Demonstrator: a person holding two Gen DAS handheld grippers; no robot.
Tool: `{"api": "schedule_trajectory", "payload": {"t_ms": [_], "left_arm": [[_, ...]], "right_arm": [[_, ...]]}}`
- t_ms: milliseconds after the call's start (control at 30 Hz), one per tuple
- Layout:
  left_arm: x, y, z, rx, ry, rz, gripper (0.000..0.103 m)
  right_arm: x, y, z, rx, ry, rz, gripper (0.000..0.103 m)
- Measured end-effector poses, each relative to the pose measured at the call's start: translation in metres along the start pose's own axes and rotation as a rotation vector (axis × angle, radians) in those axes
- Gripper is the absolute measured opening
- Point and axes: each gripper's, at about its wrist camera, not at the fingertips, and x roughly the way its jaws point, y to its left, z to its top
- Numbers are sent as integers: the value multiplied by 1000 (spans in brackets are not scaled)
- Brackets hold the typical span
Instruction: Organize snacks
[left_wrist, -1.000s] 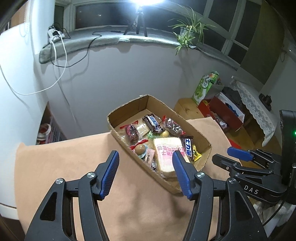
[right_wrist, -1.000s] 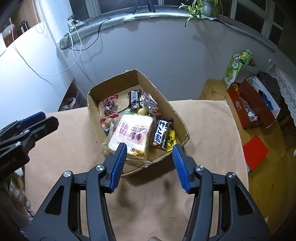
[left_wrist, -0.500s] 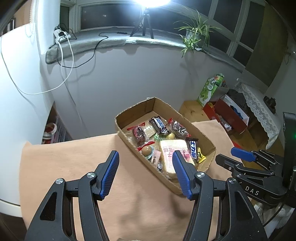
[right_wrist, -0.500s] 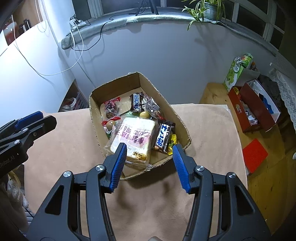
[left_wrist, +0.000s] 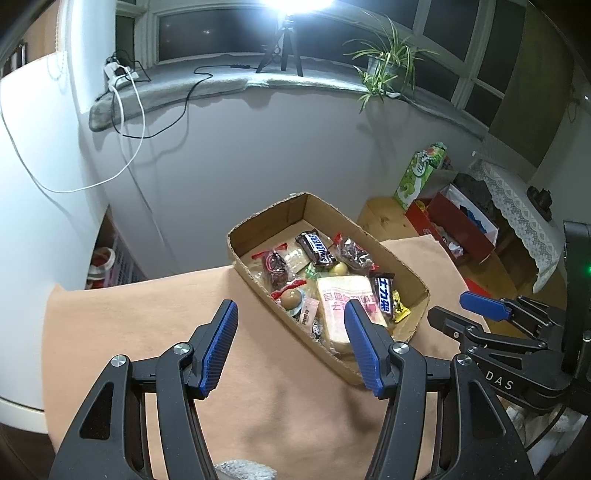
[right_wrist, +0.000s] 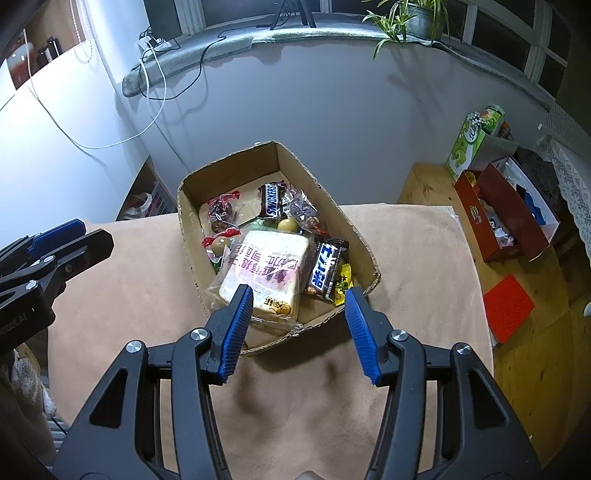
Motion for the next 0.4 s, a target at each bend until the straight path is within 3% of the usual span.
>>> {"api": "schedule_trajectory", "payload": {"t_ms": [400], "left_arm": [[-5, -3, -1, 2, -13, -4, 59]], "right_arm": [[-2, 2, -5, 1, 1, -6, 54]]}}
